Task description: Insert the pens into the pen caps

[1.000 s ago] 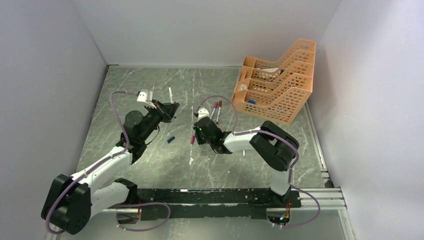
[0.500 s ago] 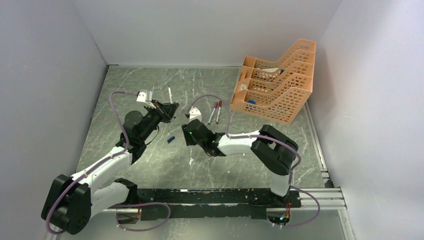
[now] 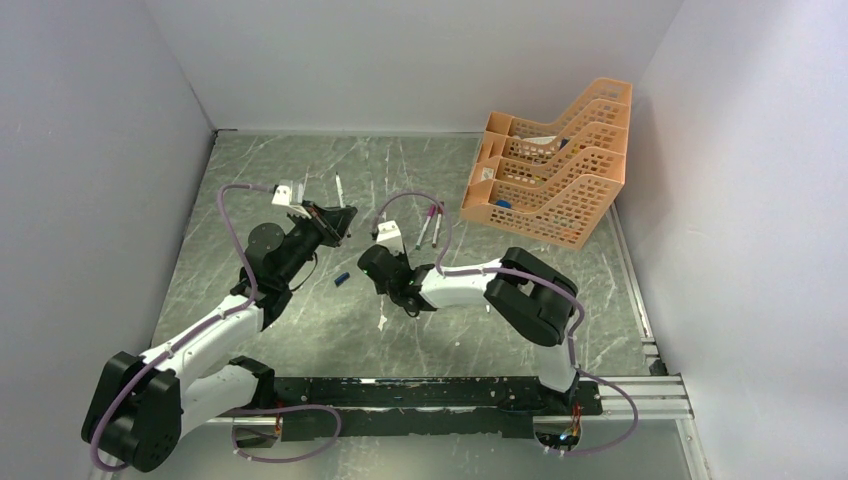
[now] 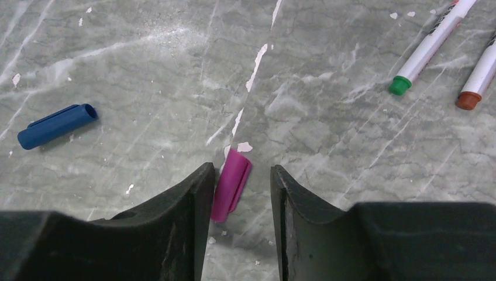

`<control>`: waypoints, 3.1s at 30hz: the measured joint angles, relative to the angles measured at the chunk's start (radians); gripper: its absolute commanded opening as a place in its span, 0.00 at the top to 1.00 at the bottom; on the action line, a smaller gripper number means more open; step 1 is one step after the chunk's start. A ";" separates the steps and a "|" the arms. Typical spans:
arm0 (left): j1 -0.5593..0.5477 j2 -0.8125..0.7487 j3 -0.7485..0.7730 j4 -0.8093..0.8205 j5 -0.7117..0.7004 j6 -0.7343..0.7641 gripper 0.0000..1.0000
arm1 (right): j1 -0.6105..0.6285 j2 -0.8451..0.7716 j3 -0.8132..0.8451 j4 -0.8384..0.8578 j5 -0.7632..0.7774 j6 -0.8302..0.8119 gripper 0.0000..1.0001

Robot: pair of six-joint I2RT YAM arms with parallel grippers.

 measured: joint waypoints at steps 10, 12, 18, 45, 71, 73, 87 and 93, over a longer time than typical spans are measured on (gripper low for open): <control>0.000 0.000 -0.005 0.000 0.000 -0.001 0.93 | 0.001 0.001 0.006 -0.015 -0.004 0.043 0.99; 0.000 0.000 -0.008 0.000 0.000 -0.002 0.93 | 0.001 -0.001 0.005 -0.011 -0.013 0.050 1.00; 0.001 0.003 -0.010 0.001 0.011 -0.007 0.93 | -0.011 -0.064 -0.083 0.040 -0.062 0.069 1.00; -0.312 0.559 0.013 0.871 0.446 -0.508 0.93 | -0.581 -0.623 -0.649 1.373 -0.710 0.356 1.00; -0.324 0.620 0.069 0.876 0.480 -0.500 0.93 | -0.570 -0.539 -0.630 1.484 -0.851 0.432 1.00; -0.324 0.623 0.069 0.876 0.481 -0.500 0.93 | -0.570 -0.529 -0.629 1.484 -0.856 0.436 1.00; -0.327 0.610 0.069 0.875 0.481 -0.466 0.93 | -0.570 -0.519 -0.627 1.484 -0.861 0.446 1.00; -0.327 0.610 0.069 0.875 0.481 -0.467 0.93 | -0.570 -0.544 -0.627 1.484 -0.861 0.438 1.00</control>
